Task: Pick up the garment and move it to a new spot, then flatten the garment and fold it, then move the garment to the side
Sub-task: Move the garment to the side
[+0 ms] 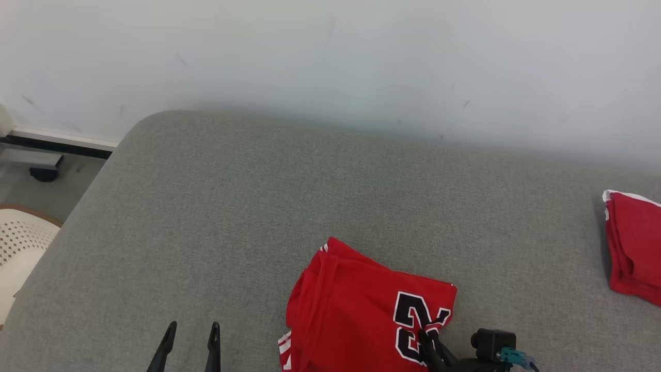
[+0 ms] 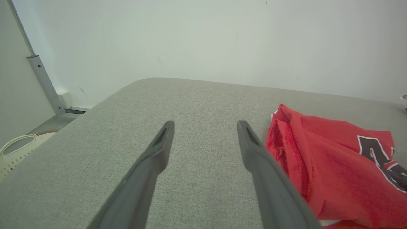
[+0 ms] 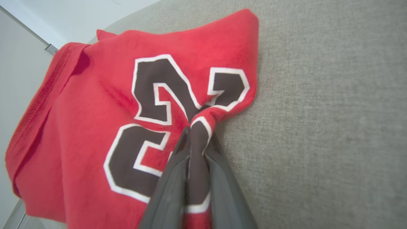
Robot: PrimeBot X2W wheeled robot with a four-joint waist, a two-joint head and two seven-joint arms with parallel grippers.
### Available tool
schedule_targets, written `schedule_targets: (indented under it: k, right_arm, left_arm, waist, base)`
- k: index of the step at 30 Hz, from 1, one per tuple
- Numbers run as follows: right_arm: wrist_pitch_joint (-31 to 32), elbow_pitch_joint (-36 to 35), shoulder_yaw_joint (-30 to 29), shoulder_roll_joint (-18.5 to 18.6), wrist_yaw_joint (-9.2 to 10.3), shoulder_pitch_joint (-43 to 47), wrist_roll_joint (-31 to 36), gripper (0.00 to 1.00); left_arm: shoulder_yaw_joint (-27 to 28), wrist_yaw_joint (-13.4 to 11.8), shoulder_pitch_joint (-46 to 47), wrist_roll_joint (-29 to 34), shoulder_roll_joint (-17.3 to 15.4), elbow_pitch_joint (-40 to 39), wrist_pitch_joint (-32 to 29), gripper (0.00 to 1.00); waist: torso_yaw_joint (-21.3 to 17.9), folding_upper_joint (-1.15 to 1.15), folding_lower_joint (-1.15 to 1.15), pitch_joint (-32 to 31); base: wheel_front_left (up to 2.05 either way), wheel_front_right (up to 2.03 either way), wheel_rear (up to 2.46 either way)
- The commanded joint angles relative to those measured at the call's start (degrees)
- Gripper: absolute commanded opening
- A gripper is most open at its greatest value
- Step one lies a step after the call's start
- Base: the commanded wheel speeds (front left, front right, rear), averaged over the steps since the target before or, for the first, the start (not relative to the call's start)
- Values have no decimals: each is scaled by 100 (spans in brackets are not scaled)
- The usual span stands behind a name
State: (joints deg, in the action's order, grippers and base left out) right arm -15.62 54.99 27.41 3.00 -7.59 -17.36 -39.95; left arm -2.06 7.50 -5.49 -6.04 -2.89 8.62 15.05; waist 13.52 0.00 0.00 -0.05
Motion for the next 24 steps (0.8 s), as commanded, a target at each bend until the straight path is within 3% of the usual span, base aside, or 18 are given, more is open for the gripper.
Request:
schedule_targets:
  k: [1,6,13,20,24]
  right_arm:
    - [87,164,17,-6,20,12,12,0]
    - [51,124,-473,30,20,-431,774,0]
    - [47,-317,-1092,544,19,-995,1840,0]
    - [48,-413,-1052,1113,19,-1698,2199,0]
    - [70,-350,-872,1659,19,-2292,2299,0]
  left_arm:
    - [-19,-7,95,-17,0,10,16,100]
    - [82,-7,49,-70,2,-48,16,100]
    - [141,-7,140,-217,0,-114,16,100]
    - [142,-6,301,-239,2,-187,16,100]
    - [173,-6,501,-210,2,-311,16,100]
  waist:
    - [-10,0,0,-3]
    - [-147,0,0,14]
    - [-512,0,0,163]
    - [-819,0,0,478]
    - [-1014,0,0,824]
  base:
    - [0,0,0]
    - [0,0,0]
    - [0,0,0]
    - [0,0,0]
    - [0,0,0]
